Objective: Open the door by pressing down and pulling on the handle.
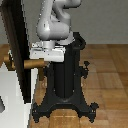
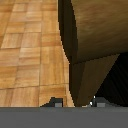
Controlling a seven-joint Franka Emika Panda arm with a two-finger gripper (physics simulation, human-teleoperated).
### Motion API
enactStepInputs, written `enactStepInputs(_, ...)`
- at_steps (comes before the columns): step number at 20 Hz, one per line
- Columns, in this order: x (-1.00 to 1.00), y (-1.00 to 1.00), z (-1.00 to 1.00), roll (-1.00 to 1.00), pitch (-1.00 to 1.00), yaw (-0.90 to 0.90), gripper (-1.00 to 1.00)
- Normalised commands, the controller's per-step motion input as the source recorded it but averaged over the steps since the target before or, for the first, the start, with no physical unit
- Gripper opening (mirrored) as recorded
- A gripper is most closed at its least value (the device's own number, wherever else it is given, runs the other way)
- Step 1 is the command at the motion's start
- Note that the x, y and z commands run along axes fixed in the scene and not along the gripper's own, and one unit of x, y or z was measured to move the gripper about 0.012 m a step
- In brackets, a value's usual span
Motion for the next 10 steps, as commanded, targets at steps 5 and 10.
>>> enactStepInputs(5,0.0,1.0,0.0,0.0,0.0,0.0,-1.0)
enactStepInputs(10,0.0,0.8,0.0,0.0,0.0,0.0,-1.0)
